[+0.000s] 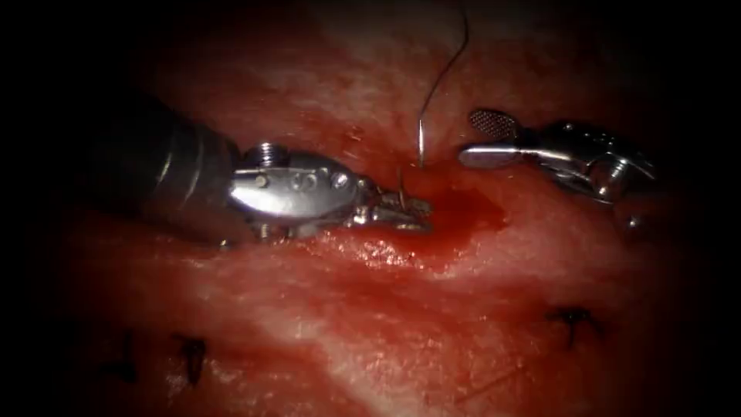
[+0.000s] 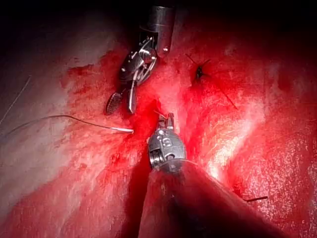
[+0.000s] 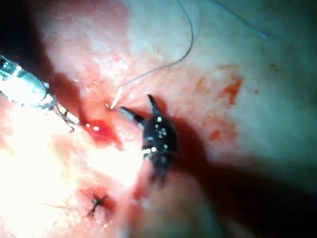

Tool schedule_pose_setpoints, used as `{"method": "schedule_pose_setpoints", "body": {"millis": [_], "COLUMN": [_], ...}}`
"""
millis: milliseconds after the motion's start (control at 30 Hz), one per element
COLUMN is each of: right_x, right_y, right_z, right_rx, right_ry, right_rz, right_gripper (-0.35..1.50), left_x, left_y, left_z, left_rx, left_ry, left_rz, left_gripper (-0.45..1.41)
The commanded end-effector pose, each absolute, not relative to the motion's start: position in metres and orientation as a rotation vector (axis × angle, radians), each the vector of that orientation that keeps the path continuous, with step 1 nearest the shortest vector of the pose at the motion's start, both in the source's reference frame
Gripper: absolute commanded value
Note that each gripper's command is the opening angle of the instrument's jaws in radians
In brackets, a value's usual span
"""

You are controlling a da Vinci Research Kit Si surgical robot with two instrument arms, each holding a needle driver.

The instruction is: Wound Closure

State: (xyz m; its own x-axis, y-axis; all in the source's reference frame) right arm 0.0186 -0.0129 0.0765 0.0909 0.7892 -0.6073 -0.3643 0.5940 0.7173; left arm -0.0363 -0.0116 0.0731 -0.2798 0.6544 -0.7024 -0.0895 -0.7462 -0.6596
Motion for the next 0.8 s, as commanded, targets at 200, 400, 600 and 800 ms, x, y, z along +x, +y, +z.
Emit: {"method": "schedule_pose_setpoints", "body": {"millis": [200,400,600,800], "right_x": [0.0196,0.0196,0.0198,0.0197], "right_y": [-0.0139,-0.0140,-0.0144,-0.0144], "right_z": [0.0770,0.0770,0.0773,0.0772], "right_rx": [0.456,0.461,0.504,0.514], "right_ry": [1.203,1.205,1.212,1.213], "right_rz": [0.885,0.879,0.882,0.882], "right_gripper": [1.06,1.06,1.04,1.06], "left_x": [-0.0365,-0.0361,-0.0347,-0.0342], "left_y": [-0.0129,-0.0134,-0.0133,-0.0125], "left_z": [0.0714,0.0708,0.0683,0.0658], "left_rx": [-1.504,-1.502,-1.483,-1.595], "left_ry": [-0.843,-0.952,-1.087,-0.972], "left_rz": [1.983,1.899,1.801,1.891], "left_gripper": [-0.45,-0.45,-0.45,-0.45]}}
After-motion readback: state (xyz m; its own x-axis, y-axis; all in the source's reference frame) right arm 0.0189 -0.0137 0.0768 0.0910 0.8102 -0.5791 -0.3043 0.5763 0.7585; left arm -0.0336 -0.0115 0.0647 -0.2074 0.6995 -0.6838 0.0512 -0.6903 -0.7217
